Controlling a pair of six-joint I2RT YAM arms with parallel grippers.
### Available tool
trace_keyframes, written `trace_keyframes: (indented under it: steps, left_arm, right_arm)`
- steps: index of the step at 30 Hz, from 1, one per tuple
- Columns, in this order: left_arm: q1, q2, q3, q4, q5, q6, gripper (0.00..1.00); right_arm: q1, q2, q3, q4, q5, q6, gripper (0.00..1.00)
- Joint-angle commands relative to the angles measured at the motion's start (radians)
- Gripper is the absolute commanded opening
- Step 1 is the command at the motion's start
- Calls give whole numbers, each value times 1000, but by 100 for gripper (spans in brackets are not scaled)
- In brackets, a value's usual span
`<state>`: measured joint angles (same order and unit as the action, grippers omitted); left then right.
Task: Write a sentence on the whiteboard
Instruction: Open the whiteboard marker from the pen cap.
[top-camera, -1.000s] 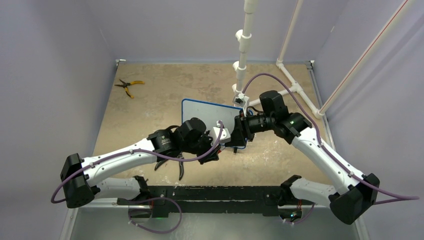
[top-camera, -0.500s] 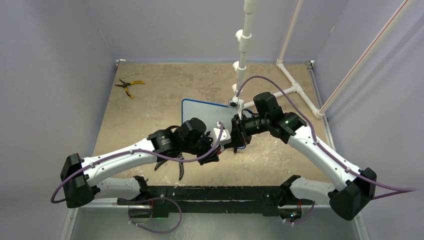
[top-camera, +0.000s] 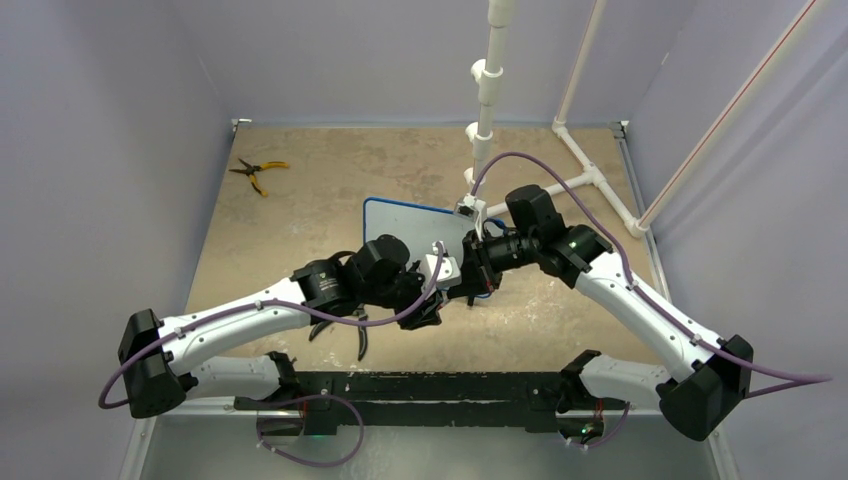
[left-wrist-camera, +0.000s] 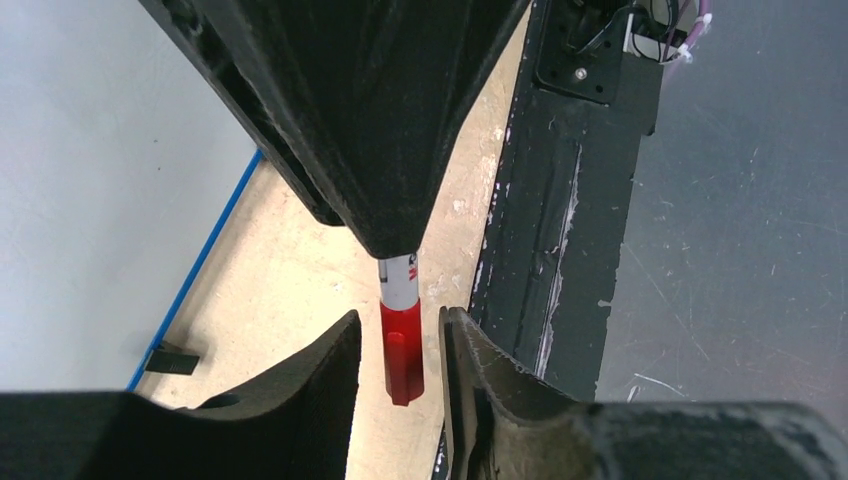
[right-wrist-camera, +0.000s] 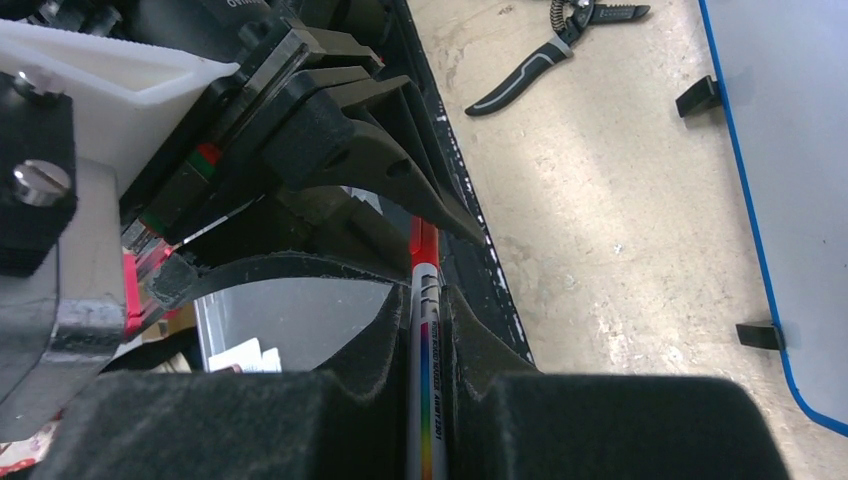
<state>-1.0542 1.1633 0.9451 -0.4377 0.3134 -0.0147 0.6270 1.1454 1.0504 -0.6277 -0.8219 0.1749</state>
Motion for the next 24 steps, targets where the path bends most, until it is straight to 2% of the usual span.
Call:
trace_keyframes:
  steps: [1, 6, 11, 12, 15, 16, 20, 24]
  left_arm:
    - [-1, -25, 17, 43, 37, -3, 33]
    - [-1, -12, 12, 37, 78, -3, 18]
    - [-1, -19, -5, 8, 115, 2, 23]
    - [-1, -25, -13, 11, 118, 0, 20]
    - [-1, -43, -30, 16, 133, 0, 3]
    - [-1, -47, -36, 14, 134, 2, 0]
    - [-1, -70, -63, 4, 101, 10, 0]
    - [-1, -113, -90, 13, 2, 53, 0]
  right_arm:
    - [5, -11, 9, 23, -32, -15, 0]
    - [4, -19, 18, 19, -42, -15, 0]
    - [4, -34, 43, 14, -79, -20, 0]
    - [5, -36, 49, 13, -84, -20, 0]
    - [5, -42, 74, 5, -88, -23, 0]
    - [5, -46, 86, -3, -80, -31, 0]
    - [5, -84, 145, -16, -48, -29, 0]
    - [4, -111, 231, -52, -60, -15, 0]
